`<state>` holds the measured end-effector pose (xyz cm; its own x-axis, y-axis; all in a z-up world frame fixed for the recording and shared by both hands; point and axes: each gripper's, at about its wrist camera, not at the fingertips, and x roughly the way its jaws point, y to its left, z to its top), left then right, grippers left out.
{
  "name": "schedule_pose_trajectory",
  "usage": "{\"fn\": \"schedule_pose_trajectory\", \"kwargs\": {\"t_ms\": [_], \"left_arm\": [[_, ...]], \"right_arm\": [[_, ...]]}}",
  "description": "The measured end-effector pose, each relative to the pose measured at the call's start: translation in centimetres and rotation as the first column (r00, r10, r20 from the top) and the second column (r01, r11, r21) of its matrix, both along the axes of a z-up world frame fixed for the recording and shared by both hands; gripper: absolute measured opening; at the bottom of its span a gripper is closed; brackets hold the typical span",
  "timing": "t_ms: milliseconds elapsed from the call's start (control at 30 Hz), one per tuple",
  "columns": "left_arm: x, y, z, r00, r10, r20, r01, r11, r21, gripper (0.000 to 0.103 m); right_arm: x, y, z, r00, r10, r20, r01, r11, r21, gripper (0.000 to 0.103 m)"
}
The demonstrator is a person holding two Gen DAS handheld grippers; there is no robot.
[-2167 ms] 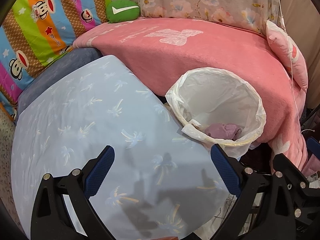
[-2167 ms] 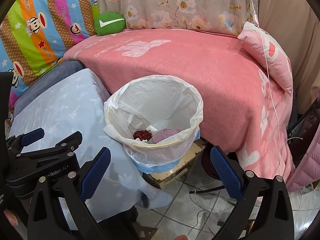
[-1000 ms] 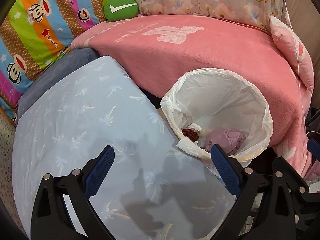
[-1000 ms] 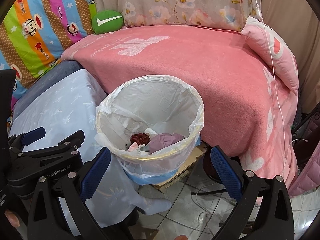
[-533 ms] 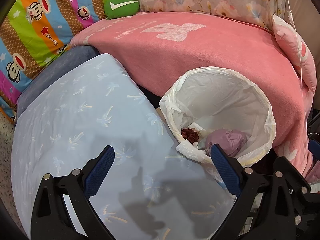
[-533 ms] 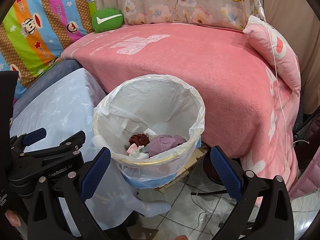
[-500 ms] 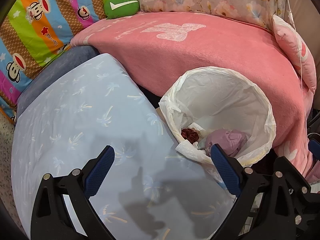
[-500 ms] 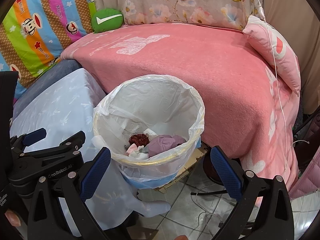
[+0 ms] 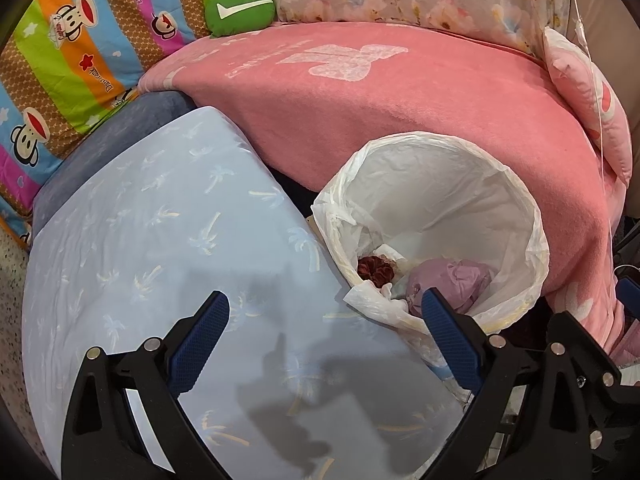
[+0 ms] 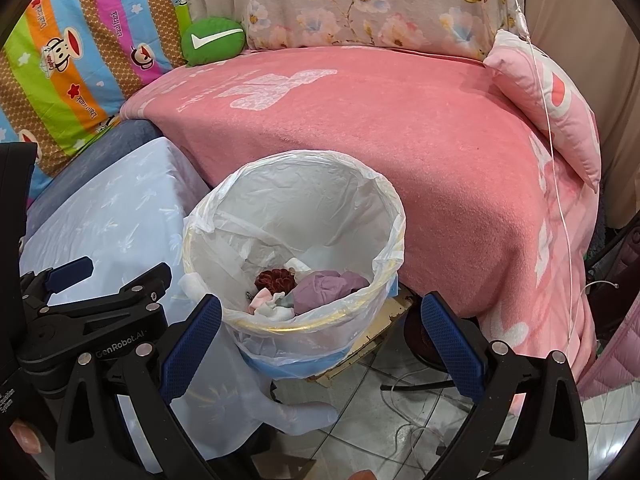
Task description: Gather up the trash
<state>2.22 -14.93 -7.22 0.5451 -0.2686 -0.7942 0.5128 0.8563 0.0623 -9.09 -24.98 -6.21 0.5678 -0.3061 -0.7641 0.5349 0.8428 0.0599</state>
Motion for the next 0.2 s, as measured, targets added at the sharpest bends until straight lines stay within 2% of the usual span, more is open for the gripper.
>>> {"fn": "schedule_pose_trajectory", "kwargs": {"t_ms": [200], "left_arm": [[0.0, -0.26, -0.07, 1.0, -0.005, -0.005, 0.005, 1.0, 0.004, 0.093]], "right_arm": [[-0.06, -0.09, 0.06, 1.0, -0.005, 0.005, 0.005, 1.0, 0.001, 0.098]]}}
